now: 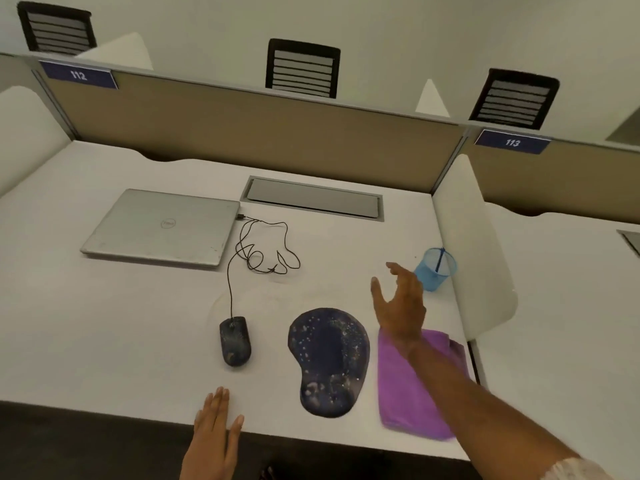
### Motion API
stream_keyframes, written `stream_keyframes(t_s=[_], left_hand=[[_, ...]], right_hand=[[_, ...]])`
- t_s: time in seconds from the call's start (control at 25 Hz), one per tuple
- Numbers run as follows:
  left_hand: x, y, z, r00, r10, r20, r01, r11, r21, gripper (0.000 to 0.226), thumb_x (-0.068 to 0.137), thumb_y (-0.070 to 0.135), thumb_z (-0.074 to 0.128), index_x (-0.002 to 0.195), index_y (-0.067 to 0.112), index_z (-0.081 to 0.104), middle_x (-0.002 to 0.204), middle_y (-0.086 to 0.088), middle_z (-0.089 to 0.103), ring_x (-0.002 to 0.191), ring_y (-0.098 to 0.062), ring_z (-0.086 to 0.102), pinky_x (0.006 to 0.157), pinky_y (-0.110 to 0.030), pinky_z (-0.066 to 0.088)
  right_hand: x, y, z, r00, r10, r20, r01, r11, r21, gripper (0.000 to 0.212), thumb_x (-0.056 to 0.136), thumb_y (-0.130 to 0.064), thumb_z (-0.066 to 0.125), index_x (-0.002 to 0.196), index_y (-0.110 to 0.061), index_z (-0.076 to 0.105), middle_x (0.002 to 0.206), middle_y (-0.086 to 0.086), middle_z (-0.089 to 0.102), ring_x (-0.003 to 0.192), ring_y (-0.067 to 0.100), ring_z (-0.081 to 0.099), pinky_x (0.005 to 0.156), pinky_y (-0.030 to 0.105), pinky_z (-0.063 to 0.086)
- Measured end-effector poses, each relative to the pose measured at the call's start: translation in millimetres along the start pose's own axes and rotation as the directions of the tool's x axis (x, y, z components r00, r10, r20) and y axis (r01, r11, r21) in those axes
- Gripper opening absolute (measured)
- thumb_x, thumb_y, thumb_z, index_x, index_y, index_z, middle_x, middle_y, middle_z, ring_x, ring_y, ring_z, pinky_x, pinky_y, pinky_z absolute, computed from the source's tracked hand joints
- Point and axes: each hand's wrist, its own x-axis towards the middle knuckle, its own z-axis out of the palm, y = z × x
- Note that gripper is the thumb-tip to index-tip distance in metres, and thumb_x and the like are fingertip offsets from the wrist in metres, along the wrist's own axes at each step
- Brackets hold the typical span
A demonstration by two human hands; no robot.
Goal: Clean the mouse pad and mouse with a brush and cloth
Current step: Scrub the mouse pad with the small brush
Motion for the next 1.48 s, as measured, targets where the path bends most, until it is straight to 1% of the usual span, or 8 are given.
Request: stream_keyframes(t_s=[0.12,0.2,0.28,0.4,0.56,0.88,1.24,1.48], left_hand=[[-8,32,20,0.996,-0.04,0.081,0.042,0.999,-0.023,0.137,0.052,0.101,-0.009,0.153,0.012,0.018,0.162,0.0,0.006,0.153,-0.02,0.004,0.122,-0.031,-0.001],[-12,51,39,0.989,-0.058,0.139,0.056,0.998,0.016,0.117,0.066,0.098,0.016,0.151,0.018,0.007,0.163,-0.001,0.0,0.154,-0.021,0.004,0.124,-0.034,-0.001],[-11,62,54,0.973,-0.095,0.21,0.078,0.993,0.09,0.088,0.092,0.063,0.048,0.149,0.024,-0.006,0.166,-0.001,-0.006,0.154,-0.018,0.0,0.125,-0.037,0.003],[-10,72,70,0.957,-0.127,0.261,0.104,0.99,0.098,0.1,0.092,0.053,0.059,0.154,0.018,-0.011,0.165,-0.001,-0.017,0.153,-0.022,-0.01,0.125,-0.04,0.004],[-10,74,76,0.965,-0.145,0.22,0.134,0.989,0.064,0.124,0.07,0.085,0.051,0.151,0.02,-0.016,0.159,0.008,-0.023,0.151,-0.018,-0.014,0.124,-0.041,0.002],[-21,97,83,0.977,-0.205,0.065,0.205,0.979,0.016,0.105,0.078,0.061,0.071,0.156,0.035,0.006,0.165,0.012,-0.005,0.154,-0.019,-0.004,0.121,-0.051,0.021],[-21,110,90,0.969,-0.239,0.068,0.235,0.97,0.062,0.09,0.078,0.069,0.06,0.151,0.047,0.012,0.166,0.009,-0.011,0.154,-0.026,-0.007,0.121,-0.056,0.015],[-19,109,96,0.967,-0.254,0.025,0.249,0.962,0.115,0.076,0.083,0.074,0.047,0.148,0.055,0.01,0.166,0.008,-0.011,0.154,-0.028,-0.006,0.119,-0.057,0.014]], right_hand=[[66,53,-46,0.992,0.079,-0.098,-0.087,0.993,-0.076,0.032,0.089,-0.032,0.066,0.117,-0.019,0.059,0.113,0.005,0.061,0.104,0.028,0.058,0.077,0.041,0.054],[104,84,-70,0.987,0.149,-0.067,-0.157,0.979,-0.132,0.03,0.089,-0.028,0.065,0.116,-0.014,0.061,0.111,0.01,0.062,0.104,0.032,0.059,0.079,0.043,0.051],[135,108,-84,0.98,0.198,0.014,-0.192,0.966,-0.175,0.029,0.09,-0.022,0.065,0.116,-0.009,0.063,0.113,0.013,0.063,0.105,0.034,0.06,0.084,0.043,0.05],[178,128,-88,0.954,0.226,0.197,-0.174,0.952,-0.25,0.032,0.09,-0.02,0.067,0.117,-0.004,0.066,0.119,0.016,0.065,0.111,0.034,0.06,0.095,0.042,0.048],[209,122,-74,0.876,0.215,0.431,-0.065,0.94,-0.336,0.043,0.087,-0.028,0.073,0.123,-0.006,0.063,0.128,0.013,0.061,0.118,0.03,0.058,0.101,0.038,0.046],[220,132,-57,0.769,0.255,0.586,0.073,0.876,-0.477,0.049,0.078,-0.032,0.081,0.116,-0.007,0.064,0.118,0.012,0.066,0.106,0.03,0.064,0.092,0.038,0.054],[224,144,-49,0.805,0.202,0.559,0.095,0.885,-0.456,0.025,0.082,-0.014,0.077,0.105,-0.005,0.072,0.106,0.015,0.071,0.097,0.031,0.067,0.085,0.037,0.057],[243,138,-70,0.812,0.163,0.561,0.018,0.953,-0.303,0.012,0.071,-0.012,0.084,0.08,-0.012,0.076,0.088,0.008,0.075,0.084,0.025,0.068,0.076,0.03,0.053]])
